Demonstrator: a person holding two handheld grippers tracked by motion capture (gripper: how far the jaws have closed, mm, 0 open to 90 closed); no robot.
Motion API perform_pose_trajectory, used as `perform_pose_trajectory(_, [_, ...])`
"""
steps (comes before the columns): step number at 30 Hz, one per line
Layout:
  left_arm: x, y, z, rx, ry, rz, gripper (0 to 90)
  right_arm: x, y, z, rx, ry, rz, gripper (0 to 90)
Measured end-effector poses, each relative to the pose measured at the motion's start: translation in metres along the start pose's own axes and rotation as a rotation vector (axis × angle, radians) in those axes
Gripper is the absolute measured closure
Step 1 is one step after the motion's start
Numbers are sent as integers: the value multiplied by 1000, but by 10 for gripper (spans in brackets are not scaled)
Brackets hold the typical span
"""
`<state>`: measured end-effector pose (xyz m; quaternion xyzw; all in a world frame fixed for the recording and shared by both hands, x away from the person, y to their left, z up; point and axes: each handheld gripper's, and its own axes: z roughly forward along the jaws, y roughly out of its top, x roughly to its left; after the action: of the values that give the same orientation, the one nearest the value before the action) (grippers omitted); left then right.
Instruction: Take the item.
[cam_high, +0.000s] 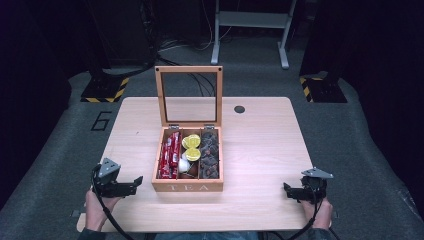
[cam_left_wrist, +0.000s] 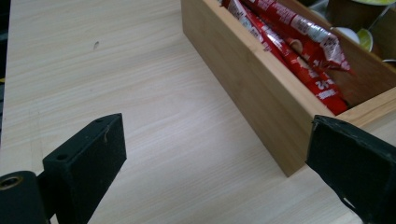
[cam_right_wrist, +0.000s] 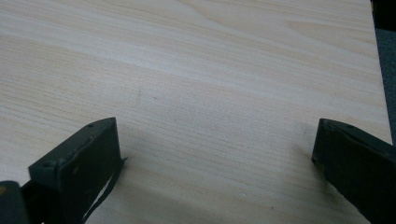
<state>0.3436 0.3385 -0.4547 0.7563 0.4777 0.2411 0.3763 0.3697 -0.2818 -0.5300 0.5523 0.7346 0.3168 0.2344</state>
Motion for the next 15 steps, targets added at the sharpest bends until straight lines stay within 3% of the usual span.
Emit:
perform_pose_trajectory(1, [-1,2,0,-3,-5,-1,45,1,0,0,4,-1,16,7])
perform_pose_trajectory(5, [-5,11,1,-11,-18,13,46,0,0,0,6,5,-3,7])
perform_pose_trajectory(15, [-22,33,8,-28,-68,59,53,1,0,0,4,-1,16,7])
